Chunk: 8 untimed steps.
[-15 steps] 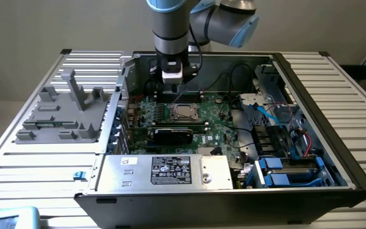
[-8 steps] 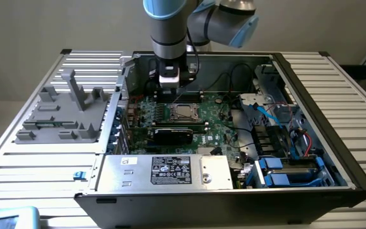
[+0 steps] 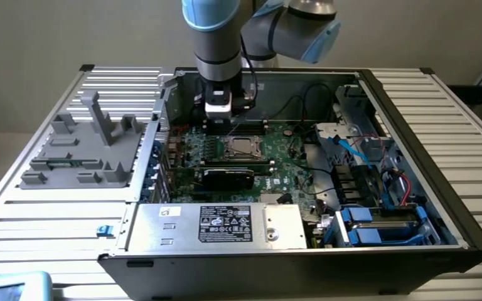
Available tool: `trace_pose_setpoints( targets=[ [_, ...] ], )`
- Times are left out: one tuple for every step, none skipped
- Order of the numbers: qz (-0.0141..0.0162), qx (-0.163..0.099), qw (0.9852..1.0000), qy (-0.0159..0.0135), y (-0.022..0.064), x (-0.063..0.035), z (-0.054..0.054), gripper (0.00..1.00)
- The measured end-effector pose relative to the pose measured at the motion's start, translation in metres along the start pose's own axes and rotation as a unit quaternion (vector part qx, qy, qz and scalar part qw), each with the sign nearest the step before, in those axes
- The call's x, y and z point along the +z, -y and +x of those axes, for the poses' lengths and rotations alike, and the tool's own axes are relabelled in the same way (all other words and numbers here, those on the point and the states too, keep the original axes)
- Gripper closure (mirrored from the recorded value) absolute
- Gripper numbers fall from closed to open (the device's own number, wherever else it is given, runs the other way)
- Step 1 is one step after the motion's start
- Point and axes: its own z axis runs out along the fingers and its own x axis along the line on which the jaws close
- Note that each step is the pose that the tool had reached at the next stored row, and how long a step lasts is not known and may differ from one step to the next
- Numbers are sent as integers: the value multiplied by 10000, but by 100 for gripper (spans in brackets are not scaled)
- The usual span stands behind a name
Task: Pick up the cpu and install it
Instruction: 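Install the first cpu locking lever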
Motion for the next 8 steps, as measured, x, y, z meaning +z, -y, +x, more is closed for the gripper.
trace_pose_setpoints(
  targets=[
    [2,7,10000,-15,-3,8,-5,89],
    [4,16,10000,-29,-5,15,-10,89],
    [7,25,10000,-42,-7,21,-14,89],
    [11,32,10000,-45,-8,23,-14,89],
    [12,33,10000,-45,-7,23,-14,89],
    [13,34,10000,-46,-7,23,-14,89],
    [12,35,10000,-46,-8,23,-14,89],
    [13,35,10000,-46,-8,23,-14,89]
  ],
)
